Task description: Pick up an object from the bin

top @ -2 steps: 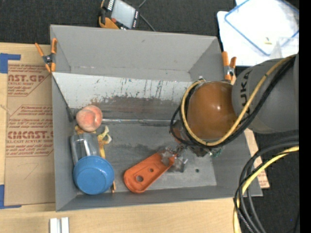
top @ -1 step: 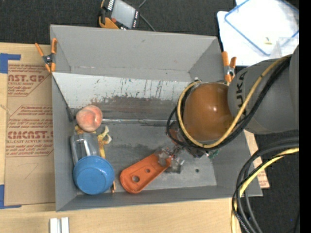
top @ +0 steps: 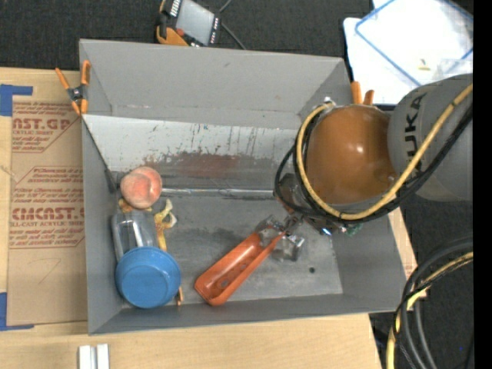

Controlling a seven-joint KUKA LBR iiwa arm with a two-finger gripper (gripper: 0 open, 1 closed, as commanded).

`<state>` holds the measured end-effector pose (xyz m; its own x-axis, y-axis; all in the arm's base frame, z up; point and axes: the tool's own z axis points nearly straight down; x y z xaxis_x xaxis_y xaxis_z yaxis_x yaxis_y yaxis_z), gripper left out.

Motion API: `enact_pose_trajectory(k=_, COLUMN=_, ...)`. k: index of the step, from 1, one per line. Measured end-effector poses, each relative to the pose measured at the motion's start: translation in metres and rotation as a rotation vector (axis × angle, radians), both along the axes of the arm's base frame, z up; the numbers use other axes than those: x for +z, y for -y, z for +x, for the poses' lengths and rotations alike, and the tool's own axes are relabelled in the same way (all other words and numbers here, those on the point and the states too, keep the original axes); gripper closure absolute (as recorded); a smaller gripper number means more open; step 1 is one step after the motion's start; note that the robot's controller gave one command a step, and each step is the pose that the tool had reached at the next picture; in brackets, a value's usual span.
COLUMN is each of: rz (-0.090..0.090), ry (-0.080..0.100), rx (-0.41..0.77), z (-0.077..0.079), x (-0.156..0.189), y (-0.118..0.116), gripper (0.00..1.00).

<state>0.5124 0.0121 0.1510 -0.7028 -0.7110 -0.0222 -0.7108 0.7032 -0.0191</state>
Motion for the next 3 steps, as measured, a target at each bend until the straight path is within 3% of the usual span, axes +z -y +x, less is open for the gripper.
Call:
enact_pose_trajectory(k=1, rz=0.003, ry=-0.007, rx=-0.009, z=-0.001, x=0.024, y=0.0, gripper=1.0)
enact_pose_trajectory(k=2, rz=0.004, ry=0.005, rx=-0.016, z=0.0, x=0.007, y=0.002, gripper=1.0)
enact_pose_trajectory(k=3, rz=0.007, ry=-0.005, rx=-0.091, z=-0.026, x=0.092, y=-0.014, gripper=1.0)
